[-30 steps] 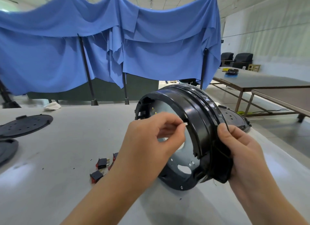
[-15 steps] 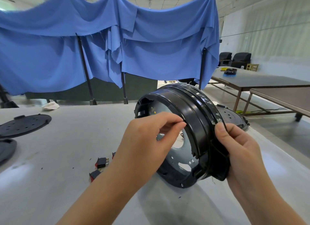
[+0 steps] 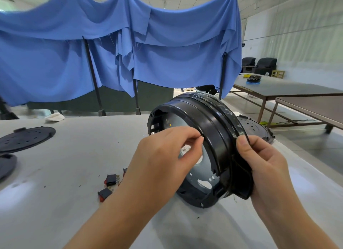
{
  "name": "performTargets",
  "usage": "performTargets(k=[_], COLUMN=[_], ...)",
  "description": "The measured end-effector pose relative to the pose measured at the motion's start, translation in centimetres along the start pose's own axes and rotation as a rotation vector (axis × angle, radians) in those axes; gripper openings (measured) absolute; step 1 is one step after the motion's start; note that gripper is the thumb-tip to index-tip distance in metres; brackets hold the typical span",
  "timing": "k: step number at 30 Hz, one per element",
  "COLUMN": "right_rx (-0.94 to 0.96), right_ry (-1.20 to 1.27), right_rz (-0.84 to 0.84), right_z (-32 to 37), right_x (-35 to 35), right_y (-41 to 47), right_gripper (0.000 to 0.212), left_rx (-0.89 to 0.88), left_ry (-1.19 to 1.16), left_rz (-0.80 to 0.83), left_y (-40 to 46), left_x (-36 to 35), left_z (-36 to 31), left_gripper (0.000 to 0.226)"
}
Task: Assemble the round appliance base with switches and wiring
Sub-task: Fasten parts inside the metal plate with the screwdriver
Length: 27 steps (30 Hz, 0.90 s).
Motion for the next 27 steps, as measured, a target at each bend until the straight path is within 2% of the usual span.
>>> performTargets(k=[6, 16, 24, 27], right_rx=[0.019, 0.04, 0.059, 0.061], right_ry=[-0.001, -0.014, -0.011, -0.011], right_rz=[-0.016, -0.021, -0.017, -0.013], right_z=[0.2, 0.4, 0.4, 0.4], right_x=[0.3, 0.3, 0.3, 0.2], right_y=[0.1, 0.1, 0.1, 0.1], right_gripper=[0.022, 0.019, 0.019, 0.019], left_rx=[0.092, 0.333, 0.352, 0.417], left_ry=[-0.113, -0.332, -0.389, -0.468], left_rz=[-0.025, 0.04, 0.102, 0.134], left_y=[0.0, 0.0, 0.2, 0.5], left_x=[0.3, -0.7, -1.3, -1.6], left_z=[0.6, 2.6, 3.2, 4.5], left_gripper=[0.005, 0.012, 0.008, 0.008])
Point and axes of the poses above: each hand's wrist, its own y-axis towards the middle knuckle, its own x-axis out of the back of the hand, z = x × y, the point moved 10 cm from there along y, towards the middle knuckle, and after that the axes turned 10 degrees about x, right-handed, at the moved point
